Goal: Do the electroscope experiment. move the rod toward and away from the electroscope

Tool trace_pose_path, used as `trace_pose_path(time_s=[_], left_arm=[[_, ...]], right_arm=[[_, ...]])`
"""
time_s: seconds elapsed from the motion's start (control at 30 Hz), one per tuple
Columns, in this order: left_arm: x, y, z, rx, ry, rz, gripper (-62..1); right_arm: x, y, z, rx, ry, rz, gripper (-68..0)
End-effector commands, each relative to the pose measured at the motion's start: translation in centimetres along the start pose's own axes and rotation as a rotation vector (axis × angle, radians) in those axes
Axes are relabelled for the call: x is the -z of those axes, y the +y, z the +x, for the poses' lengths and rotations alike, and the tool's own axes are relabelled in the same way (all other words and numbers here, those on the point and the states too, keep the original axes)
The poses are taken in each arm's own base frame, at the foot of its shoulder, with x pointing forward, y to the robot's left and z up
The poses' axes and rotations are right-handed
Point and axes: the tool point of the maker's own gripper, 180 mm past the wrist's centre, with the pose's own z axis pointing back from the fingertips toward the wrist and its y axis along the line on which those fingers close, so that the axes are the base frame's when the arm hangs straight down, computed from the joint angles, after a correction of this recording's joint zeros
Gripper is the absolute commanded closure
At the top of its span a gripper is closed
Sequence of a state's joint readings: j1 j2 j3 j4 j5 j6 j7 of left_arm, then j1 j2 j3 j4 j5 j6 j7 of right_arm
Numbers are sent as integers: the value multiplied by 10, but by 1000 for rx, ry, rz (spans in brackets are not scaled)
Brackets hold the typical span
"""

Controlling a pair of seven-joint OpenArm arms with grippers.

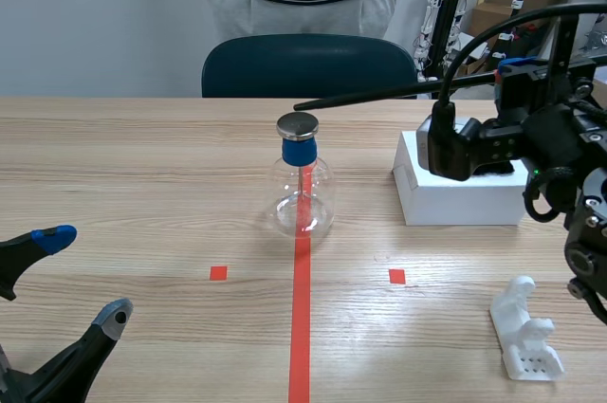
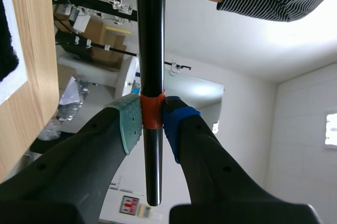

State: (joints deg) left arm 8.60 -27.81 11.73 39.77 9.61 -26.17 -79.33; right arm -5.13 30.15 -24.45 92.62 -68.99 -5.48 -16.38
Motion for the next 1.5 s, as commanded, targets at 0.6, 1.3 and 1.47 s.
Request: trace_pose_path(time_s=[0.6, 1.3, 1.47], left_arm=[[1, 3, 6, 6, -23, 4, -623], [1, 3, 6, 6, -23, 4, -623], [1, 3, 6, 6, -23, 4, -623]], right_arm=[[-97, -86, -1, 393, 10, -115, -24], [-191, -23, 61, 532, -171, 167, -24], [-199, -16, 61, 570, -190, 198, -24]])
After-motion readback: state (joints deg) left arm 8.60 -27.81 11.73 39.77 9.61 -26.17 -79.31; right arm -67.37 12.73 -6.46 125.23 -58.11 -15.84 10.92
